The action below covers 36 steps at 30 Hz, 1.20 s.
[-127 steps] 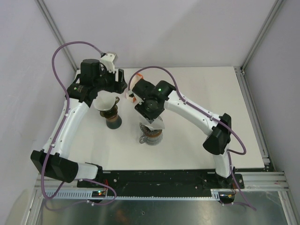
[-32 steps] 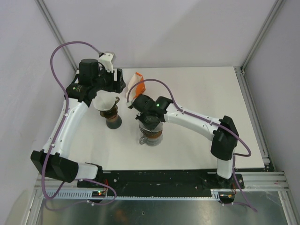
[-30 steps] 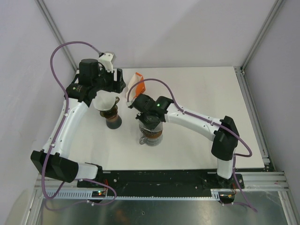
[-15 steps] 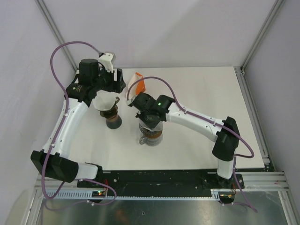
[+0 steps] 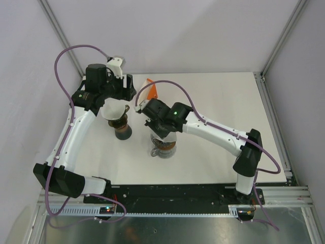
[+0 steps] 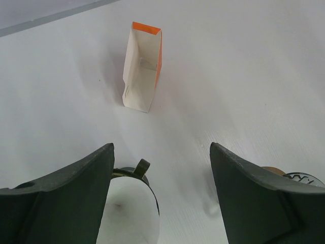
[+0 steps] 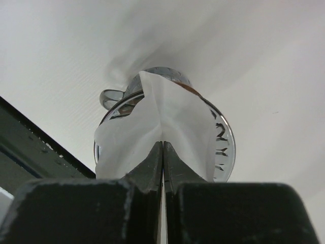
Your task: Place the coffee filter in the dripper
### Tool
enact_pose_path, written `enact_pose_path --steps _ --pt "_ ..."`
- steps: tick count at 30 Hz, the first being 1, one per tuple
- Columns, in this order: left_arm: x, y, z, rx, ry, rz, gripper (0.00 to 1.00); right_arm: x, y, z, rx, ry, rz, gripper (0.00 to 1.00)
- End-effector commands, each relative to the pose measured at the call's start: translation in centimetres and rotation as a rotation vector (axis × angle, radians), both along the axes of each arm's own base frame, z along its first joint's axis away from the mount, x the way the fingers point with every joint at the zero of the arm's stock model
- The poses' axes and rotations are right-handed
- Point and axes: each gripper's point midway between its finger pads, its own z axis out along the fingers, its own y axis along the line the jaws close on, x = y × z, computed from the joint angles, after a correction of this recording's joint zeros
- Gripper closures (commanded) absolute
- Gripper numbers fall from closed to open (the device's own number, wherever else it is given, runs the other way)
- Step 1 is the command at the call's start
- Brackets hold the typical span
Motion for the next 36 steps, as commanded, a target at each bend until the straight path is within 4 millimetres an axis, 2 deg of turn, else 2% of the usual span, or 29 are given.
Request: enact_pose_path --steps 1,4,7,21,27,36 --pt "0.5 0.3 1.3 0.002 -0.051 -0.004 0.19 -1.5 0.2 0.9 0.057 0.026 0.027 1.00" --pt "0.5 0.3 1.3 0.001 -0.050 -0.003 0.19 -2.0 0.1 -1.2 0.035 0.064 0.024 1.00" --pt "0.5 0.2 1.3 0.001 -0.050 -0.004 0.19 -1.7 -0.2 -2.4 0.004 0.060 0.005 1.00" --pt "0.4 0.3 1.4 0.005 -0.054 -0.002 0.19 -0.4 -0.4 -5.6 -0.040 0.092 -0.019 1.00" --pt "0.5 0.3 1.2 0.008 -0.052 -0.003 0.19 -0.1 -0.3 -4.8 -0.033 0.078 -0.020 1.00" --pt "0.4 0.3 1.4 0.008 -0.057 -0.005 0.19 0.4 -0.2 -1.3 -0.010 -0.008 -0.028 1.00"
